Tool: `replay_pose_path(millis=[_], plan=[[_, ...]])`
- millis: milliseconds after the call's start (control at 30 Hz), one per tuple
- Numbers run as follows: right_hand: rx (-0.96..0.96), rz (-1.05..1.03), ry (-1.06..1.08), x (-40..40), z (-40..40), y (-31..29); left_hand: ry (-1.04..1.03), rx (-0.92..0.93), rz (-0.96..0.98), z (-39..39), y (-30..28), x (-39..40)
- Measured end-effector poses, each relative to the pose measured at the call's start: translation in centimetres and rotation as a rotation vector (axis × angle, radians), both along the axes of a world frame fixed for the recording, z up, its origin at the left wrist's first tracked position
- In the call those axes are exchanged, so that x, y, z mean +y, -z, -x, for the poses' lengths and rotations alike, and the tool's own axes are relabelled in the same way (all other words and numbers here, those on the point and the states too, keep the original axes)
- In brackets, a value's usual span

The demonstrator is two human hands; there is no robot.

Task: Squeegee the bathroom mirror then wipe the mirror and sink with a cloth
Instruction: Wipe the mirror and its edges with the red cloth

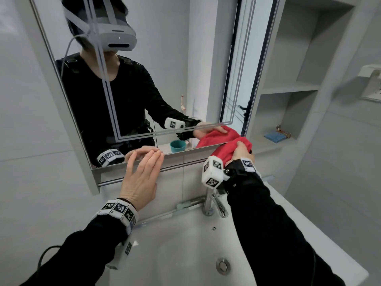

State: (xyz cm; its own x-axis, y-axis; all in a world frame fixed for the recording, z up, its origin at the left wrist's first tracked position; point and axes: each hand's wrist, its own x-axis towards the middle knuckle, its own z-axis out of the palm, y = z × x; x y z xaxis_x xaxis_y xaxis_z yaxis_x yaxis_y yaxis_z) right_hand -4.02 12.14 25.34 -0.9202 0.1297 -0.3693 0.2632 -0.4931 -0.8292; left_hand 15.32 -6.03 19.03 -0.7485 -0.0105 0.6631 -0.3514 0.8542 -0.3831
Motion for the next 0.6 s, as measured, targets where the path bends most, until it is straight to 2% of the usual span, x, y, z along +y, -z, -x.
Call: replay_pose_path(millis=[133, 300, 500, 600], plan=[[0.092, 0.166, -0.151, -0.2, -0.5, -0.2, 0.004, -0.031, 0.013, -1.4, -0.2, -0.7], [0.072, 0.237, -0.057, -2.6, -2.3, -0.3, 0.014, -0.049, 0.030, -1.5, -0.5, -0.6], [0.104, 0.117, -0.006, -4.8, -4.7, 1.3, -0.012, -0.048, 0.039, -1.3, -0.1, -0.3], [0.147, 0.035, -0.058, -5.4, -5.8, 2.5, -0.017, -0.039, 0.048, -1.2, -0.1, -0.3]])
